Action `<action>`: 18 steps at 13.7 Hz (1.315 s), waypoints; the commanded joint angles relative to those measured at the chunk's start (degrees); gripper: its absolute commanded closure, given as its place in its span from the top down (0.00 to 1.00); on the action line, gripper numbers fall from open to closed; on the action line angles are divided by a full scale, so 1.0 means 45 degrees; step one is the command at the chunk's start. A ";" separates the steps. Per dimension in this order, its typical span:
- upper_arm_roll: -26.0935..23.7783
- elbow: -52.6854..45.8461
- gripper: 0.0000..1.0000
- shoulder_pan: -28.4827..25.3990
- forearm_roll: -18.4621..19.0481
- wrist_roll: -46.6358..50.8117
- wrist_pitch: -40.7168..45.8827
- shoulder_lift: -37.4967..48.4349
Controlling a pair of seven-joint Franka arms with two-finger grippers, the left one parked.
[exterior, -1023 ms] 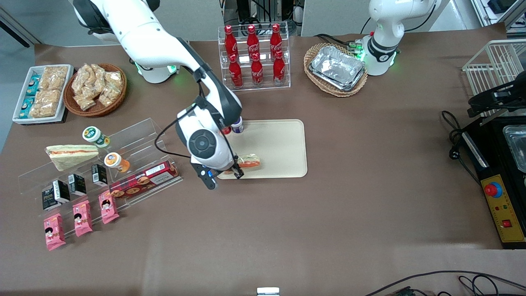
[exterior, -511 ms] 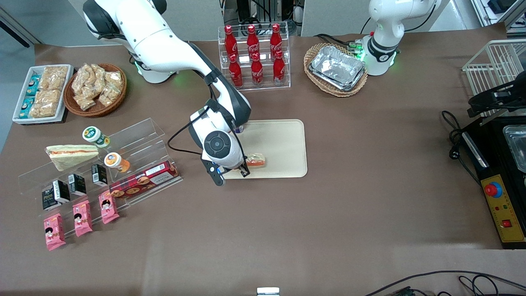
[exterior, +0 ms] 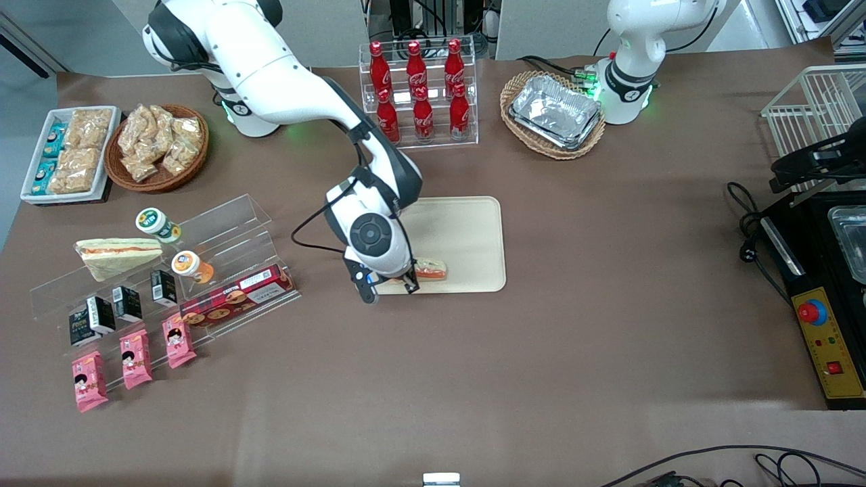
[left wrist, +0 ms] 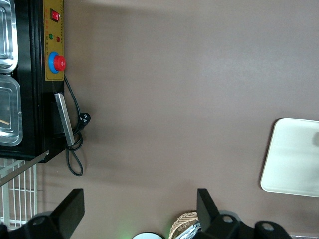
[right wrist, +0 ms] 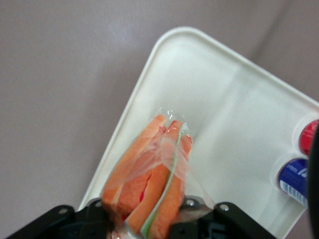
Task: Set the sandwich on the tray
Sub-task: 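Lower the sandwich onto the tray and open the right gripper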
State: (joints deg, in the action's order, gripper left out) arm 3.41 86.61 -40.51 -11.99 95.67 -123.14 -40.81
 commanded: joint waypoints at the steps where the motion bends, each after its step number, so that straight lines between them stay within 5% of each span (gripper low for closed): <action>1: 0.0083 -0.0087 0.43 -0.0645 -0.0049 0.0381 -0.0487 -0.0482; 4: 0.0083 -0.0107 0.50 -0.0608 -0.0030 0.0421 -0.0527 -0.0580; 5: 0.0083 -0.0107 0.64 -0.0530 -0.0010 0.0401 -0.0527 -0.0580; 6: 0.0102 -0.0107 0.96 -0.0433 -0.0068 0.0420 -0.0508 -0.0580; 7: 0.0141 -0.0107 1.00 -0.0393 -0.0011 0.0343 -0.0507 -0.0561; 11: 0.0239 -0.0301 1.00 -0.0334 0.1217 0.0128 -0.0838 -0.0503; 18: 0.0239 -0.0380 1.00 0.0291 0.1142 -0.2060 -0.0468 0.0298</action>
State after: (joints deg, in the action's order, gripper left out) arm 4.83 84.62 -39.11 -7.36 87.37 -126.51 -40.84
